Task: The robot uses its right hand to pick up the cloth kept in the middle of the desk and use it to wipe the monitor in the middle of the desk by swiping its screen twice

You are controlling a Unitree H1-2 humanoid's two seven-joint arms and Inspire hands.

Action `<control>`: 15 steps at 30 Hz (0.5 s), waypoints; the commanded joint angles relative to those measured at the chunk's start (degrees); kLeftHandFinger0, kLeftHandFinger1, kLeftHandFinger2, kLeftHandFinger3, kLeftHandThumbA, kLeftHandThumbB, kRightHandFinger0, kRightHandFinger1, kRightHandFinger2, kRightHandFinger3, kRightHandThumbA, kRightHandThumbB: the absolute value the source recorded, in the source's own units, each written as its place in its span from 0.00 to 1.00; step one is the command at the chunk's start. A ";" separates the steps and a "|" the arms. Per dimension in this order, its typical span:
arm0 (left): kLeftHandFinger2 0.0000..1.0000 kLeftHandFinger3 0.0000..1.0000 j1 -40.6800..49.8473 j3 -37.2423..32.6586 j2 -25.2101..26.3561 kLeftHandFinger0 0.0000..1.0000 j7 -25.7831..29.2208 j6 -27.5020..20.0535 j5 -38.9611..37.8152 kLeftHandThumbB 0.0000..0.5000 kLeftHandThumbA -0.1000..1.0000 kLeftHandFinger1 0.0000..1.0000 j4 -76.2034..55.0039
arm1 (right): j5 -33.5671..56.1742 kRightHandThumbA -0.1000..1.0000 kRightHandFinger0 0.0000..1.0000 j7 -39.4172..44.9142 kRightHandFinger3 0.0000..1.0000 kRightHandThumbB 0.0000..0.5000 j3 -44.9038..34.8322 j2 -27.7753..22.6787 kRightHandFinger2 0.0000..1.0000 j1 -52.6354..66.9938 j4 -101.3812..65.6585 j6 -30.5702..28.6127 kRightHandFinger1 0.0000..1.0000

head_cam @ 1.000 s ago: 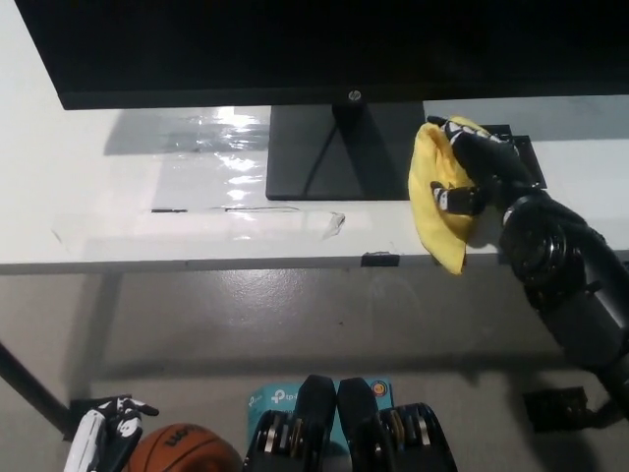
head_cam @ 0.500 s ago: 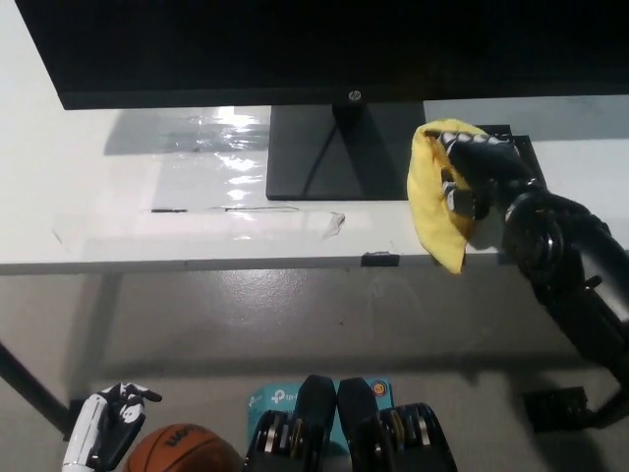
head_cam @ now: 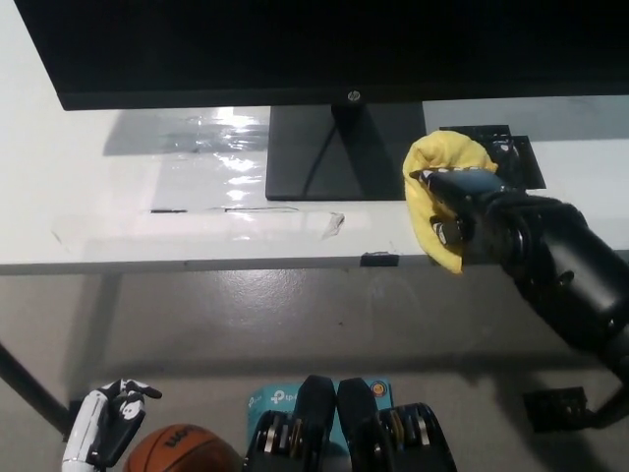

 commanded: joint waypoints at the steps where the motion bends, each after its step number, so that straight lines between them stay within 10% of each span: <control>1: 0.00 0.03 -1.86 0.12 1.45 0.00 -1.14 -0.14 -0.49 1.00 0.58 0.00 -2.64 | -3.71 0.46 1.00 15.76 1.00 1.00 5.36 -2.22 1.00 -4.52 5.15 3.36 1.00; 6: 0.00 0.00 -2.18 -0.26 1.71 0.00 -1.73 -2.21 -0.49 1.00 0.59 0.00 -1.48 | -12.00 0.34 1.00 14.53 1.00 0.91 11.92 -5.73 1.00 -3.75 0.38 0.11 1.00; 9: 0.00 0.00 -2.25 -0.20 1.68 0.00 -1.95 -2.18 -0.72 1.00 0.60 0.00 -1.53 | -16.04 0.17 0.52 7.25 1.00 0.78 12.66 -6.35 0.99 -1.57 -0.95 2.13 0.78; 10: 0.00 0.00 -2.09 -0.09 1.48 0.00 -2.11 -2.19 -1.17 1.00 0.59 0.00 -1.48 | -17.83 0.00 0.47 5.27 1.00 0.35 13.24 -6.01 0.94 -1.15 -0.07 2.68 0.79; 11: 0.00 0.00 -1.91 -0.13 1.34 0.00 -1.99 -2.62 -1.06 1.00 0.59 0.00 -1.12 | -19.55 0.00 0.44 2.93 1.00 0.19 13.82 -6.05 0.90 -0.58 -0.04 2.47 0.76; 15: 0.00 0.00 -1.85 -0.17 1.42 0.00 -1.89 -2.57 -0.59 1.00 0.59 0.00 -1.30 | -24.60 0.00 0.00 -6.83 1.00 0.27 11.66 -5.18 0.41 2.31 -0.12 3.36 0.26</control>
